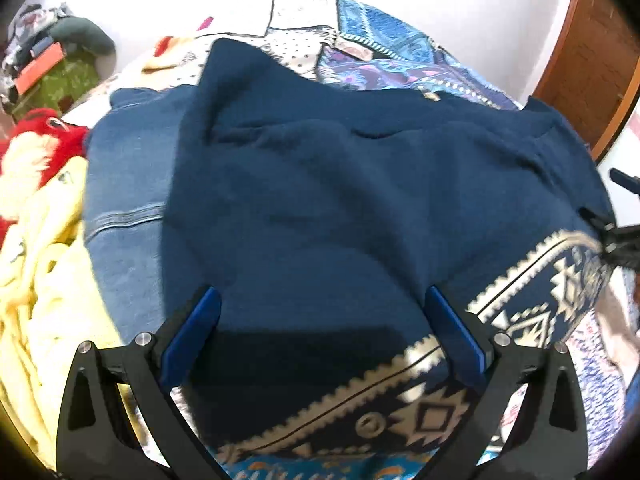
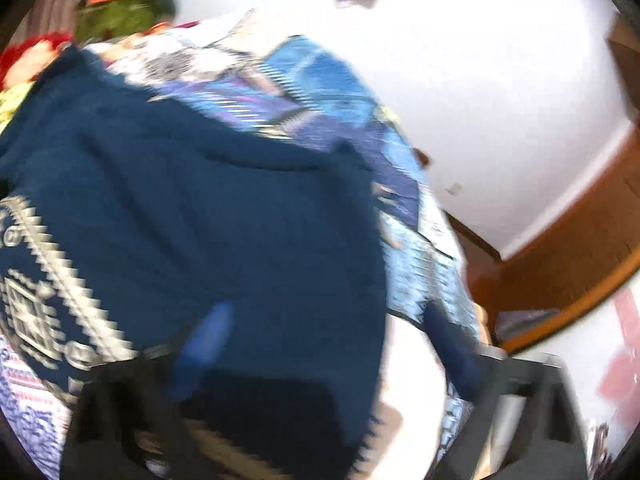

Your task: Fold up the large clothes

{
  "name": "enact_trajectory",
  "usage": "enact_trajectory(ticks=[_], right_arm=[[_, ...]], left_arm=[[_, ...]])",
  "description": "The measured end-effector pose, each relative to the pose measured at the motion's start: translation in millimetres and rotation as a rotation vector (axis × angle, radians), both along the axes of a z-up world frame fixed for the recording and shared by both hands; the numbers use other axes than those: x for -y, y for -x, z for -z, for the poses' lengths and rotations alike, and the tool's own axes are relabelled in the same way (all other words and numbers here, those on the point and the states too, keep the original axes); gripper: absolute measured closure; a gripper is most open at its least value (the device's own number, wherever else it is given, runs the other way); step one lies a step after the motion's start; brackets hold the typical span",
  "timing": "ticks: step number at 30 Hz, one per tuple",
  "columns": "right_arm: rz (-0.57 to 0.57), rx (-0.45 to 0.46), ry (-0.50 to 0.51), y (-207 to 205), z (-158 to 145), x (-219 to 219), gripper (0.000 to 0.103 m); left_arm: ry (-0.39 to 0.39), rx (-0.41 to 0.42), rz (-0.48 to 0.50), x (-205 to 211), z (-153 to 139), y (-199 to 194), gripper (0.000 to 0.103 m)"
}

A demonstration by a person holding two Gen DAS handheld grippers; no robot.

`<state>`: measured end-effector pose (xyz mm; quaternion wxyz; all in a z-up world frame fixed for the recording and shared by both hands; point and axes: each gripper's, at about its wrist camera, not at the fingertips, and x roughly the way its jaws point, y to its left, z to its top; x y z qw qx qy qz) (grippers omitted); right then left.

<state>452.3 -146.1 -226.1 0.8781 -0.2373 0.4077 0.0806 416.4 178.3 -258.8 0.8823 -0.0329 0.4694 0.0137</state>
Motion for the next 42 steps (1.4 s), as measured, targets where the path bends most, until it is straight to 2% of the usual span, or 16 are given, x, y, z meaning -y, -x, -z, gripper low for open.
enact_trajectory(ticks=[2,3,5,7,8,11,15,18,20,23,26,29,33,36,38,42], right_arm=[[0.061,-0.086,-0.108,-6,0,31,0.000],[0.081,-0.112,-0.150,-7,-1,42,0.001],[0.128,-0.152,-0.213,-5,-5,65,0.001],[0.146,-0.153,-0.232,1,-10,77,0.000],[0.156,-0.145,-0.220,5,-13,82,0.000],[0.156,-0.120,-0.195,18,-25,89,0.000],[0.129,-0.096,-0.244,31,-49,88,0.001],[0.087,-0.085,-0.298,42,-69,77,0.000],[0.046,-0.087,-0.337,50,-82,65,0.000],[-0.010,-0.089,-0.377,58,-93,45,0.000],[-0.062,-0.102,-0.400,64,-96,24,0.000],[-0.100,-0.118,-0.414,68,-92,6,0.000],[-0.123,-0.151,-0.399,68,-77,-13,0.000],[-0.129,-0.181,-0.388,64,-62,-18,0.000],[-0.127,-0.212,-0.393,60,-53,-19,0.000],[-0.103,-0.267,-0.435,51,-39,-17,0.000]], left_arm=[[-0.115,-0.013,-0.044,-5,4,6,0.000],[-0.135,-0.019,-0.054,-9,6,9,0.000],[-0.103,-0.040,-0.088,-27,11,18,0.000],[-0.003,-0.054,-0.142,-47,11,29,0.000],[0.003,-0.060,-0.170,-54,10,33,0.000],[-0.078,-0.069,-0.244,-67,3,46,0.000],[-0.054,-0.035,-0.267,-71,-20,69,0.000],[0.029,0.033,-0.266,-65,-42,89,0.000],[0.141,0.089,-0.246,-59,-55,103,0.000],[0.257,0.104,-0.235,-50,-58,105,0.000],[0.399,0.049,-0.230,-41,-39,102,0.000],[0.484,-0.005,-0.209,-28,-12,98,0.000],[0.619,-0.029,-0.192,-15,18,97,0.000],[0.755,-0.047,-0.213,-15,42,88,0.000],[0.791,-0.056,-0.233,-18,52,80,0.000],[0.801,0.013,-0.243,-22,52,64,0.000]])
